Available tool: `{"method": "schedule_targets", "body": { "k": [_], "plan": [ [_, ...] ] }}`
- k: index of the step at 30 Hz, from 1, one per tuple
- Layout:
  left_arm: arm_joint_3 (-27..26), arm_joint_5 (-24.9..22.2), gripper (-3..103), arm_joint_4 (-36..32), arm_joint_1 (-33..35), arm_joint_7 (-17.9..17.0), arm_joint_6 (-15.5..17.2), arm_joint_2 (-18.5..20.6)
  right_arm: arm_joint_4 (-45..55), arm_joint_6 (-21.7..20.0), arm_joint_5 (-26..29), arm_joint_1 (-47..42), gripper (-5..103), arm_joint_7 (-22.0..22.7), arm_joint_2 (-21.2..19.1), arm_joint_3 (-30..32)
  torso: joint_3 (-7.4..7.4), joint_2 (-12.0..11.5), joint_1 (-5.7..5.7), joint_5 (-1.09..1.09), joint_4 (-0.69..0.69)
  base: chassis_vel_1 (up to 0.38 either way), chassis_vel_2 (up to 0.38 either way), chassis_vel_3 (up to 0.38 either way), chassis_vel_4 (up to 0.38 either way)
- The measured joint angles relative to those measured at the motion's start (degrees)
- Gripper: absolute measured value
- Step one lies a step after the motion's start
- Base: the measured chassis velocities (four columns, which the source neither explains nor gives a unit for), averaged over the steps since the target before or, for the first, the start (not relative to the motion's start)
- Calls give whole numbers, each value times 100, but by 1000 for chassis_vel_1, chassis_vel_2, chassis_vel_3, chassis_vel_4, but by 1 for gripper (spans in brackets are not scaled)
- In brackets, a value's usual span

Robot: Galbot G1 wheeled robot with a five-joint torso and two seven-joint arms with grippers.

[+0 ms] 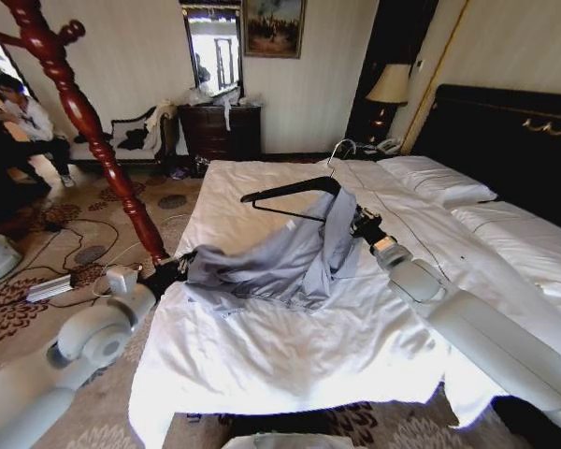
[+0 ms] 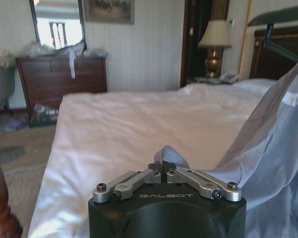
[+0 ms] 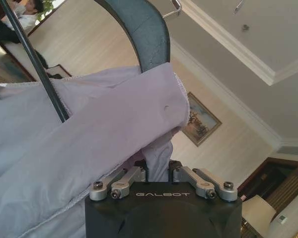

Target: Pick up the clothes from the bed and hang them on the clothes hanger.

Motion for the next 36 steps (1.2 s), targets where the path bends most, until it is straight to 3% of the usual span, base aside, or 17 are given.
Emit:
{"method": "schedule_targets", "body": {
  "k": [3,8,10,13,16,19,22,23,25,29,31,35,36],
  "plan": [
    [123,277,0,8,310,2,-49,-151,-28,16,-57,-42,18,-4,48,-33,0,0,-1,0,-5,0,0,0,0],
    [328,1307,0,26,1203,317,-174,-349,-45,66,-117,-73,18,-16,50,-64,0,0,0,-2,-1,0,0,0,0],
    [358,1412,0,-3,1357,353,-180,-356,-41,69,-117,-74,18,-17,46,-67,0,0,0,-3,-2,0,0,0,0],
    [502,2058,0,-66,2021,633,-257,-307,-42,83,-129,-68,18,-20,50,-109,0,0,0,-1,-1,0,0,0,0],
    [524,2278,0,-105,2254,740,-284,-240,-47,84,-137,-67,18,-20,73,-129,0,0,0,-1,-2,0,0,0,0],
    [444,2455,16,-245,2467,832,-328,-150,-54,87,-168,-106,18,-20,100,-126,0,0,0,-1,-2,0,0,0,0],
    [386,2411,22,-324,2451,821,-332,-132,-58,94,-180,-155,18,-20,107,-92,0,0,0,-1,-2,0,0,0,0],
    [357,2306,32,-368,2383,800,-332,-126,-59,102,-194,-190,18,-19,108,-71,0,0,0,-1,-2,0,0,0,0],
    [342,2179,32,-405,2292,773,-332,-123,-60,108,-207,-215,18,-20,108,-59,0,0,0,0,-3,0,0,0,0],
    [373,1263,54,-533,1713,587,-280,-109,-60,113,-243,-275,18,-19,111,-30,1,0,0,0,-2,0,0,0,0],
    [420,1036,54,-540,1550,513,-246,-109,-61,114,-245,-279,18,-18,110,-27,0,0,0,0,-3,0,0,0,0],
    [843,141,76,-271,681,190,-118,-202,-52,122,-248,-284,18,-15,63,-8,1,-1,0,-1,-3,0,0,0,0],
    [843,141,76,-271,681,190,-118,-202,-52,122,-248,-284,18,-15,63,-8,1,-1,0,-1,-3,0,0,0,0]
  ]
}}
